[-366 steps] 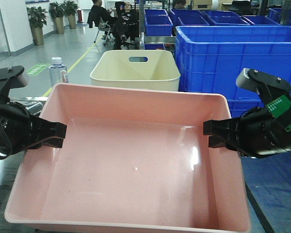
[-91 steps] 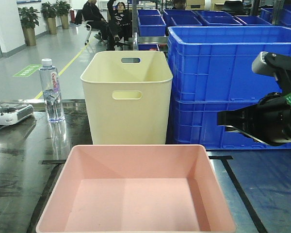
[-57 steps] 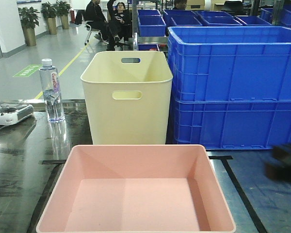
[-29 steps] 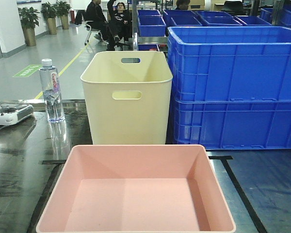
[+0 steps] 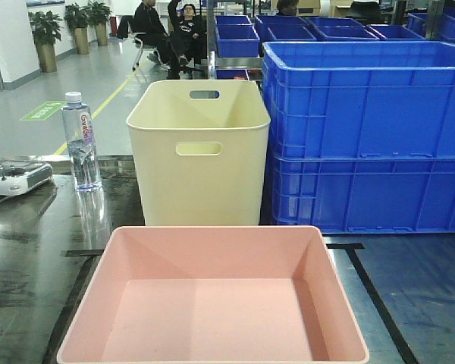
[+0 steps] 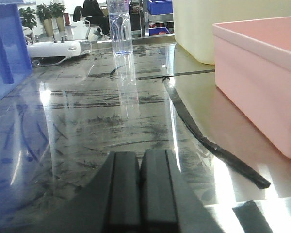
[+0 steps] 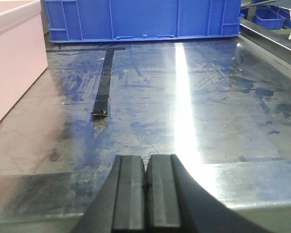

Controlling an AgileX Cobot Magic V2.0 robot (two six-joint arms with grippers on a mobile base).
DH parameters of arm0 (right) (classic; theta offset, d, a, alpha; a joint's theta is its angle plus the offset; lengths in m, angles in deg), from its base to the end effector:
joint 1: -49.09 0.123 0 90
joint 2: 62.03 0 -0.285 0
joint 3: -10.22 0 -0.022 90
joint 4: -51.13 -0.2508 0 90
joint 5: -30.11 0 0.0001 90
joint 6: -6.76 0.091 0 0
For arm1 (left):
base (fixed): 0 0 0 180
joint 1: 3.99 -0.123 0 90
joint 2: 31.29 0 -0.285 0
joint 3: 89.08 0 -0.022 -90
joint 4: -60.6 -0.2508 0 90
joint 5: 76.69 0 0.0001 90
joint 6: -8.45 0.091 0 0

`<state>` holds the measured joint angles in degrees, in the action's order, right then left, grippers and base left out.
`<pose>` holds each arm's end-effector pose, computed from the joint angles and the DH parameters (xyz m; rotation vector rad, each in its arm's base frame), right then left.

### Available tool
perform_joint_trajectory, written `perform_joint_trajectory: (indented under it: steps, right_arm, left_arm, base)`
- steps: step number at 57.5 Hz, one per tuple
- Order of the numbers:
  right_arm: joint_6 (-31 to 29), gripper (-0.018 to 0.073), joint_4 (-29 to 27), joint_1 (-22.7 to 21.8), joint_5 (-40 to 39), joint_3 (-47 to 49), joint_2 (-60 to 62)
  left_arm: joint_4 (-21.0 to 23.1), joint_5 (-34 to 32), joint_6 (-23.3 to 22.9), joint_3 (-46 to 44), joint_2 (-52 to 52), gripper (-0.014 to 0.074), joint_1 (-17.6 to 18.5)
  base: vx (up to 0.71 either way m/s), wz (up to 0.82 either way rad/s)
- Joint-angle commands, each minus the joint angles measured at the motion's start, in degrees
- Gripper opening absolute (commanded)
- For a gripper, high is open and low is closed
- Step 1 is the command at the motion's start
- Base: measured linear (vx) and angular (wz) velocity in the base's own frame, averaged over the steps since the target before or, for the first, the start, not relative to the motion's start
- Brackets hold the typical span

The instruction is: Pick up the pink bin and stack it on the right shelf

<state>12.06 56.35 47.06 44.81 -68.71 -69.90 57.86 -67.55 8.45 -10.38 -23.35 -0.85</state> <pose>0.0559 -0.0041 0.1798 0.0519 1.7699 -0.0429 0.0573 -0.0024 0.1898 0.0795 1.6696 0.0006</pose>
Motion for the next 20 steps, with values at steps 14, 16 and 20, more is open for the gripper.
perform_joint_trajectory:
  steps: [14, 16, 20]
  right_arm:
    - [-0.2, -0.0012, 0.3, -0.2, -4.4, -0.1, -0.9]
    - [-0.2, -0.0012, 0.3, -0.2, -4.4, -0.1, -0.9]
    - [-0.2, -0.0012, 0.3, -0.2, -4.4, -0.1, -0.9]
  left_arm:
    - [0.0, -4.8, -0.5, 0.5, 1.1, -0.0001, 0.0]
    - [0.0, -4.8, -0.5, 0.5, 1.1, -0.0001, 0.0]
    - [0.0, -4.8, -0.5, 0.5, 1.1, -0.0001, 0.0]
  base:
    - [0.0, 0.0]
    - [0.0, 0.0]
    - [0.0, 0.0]
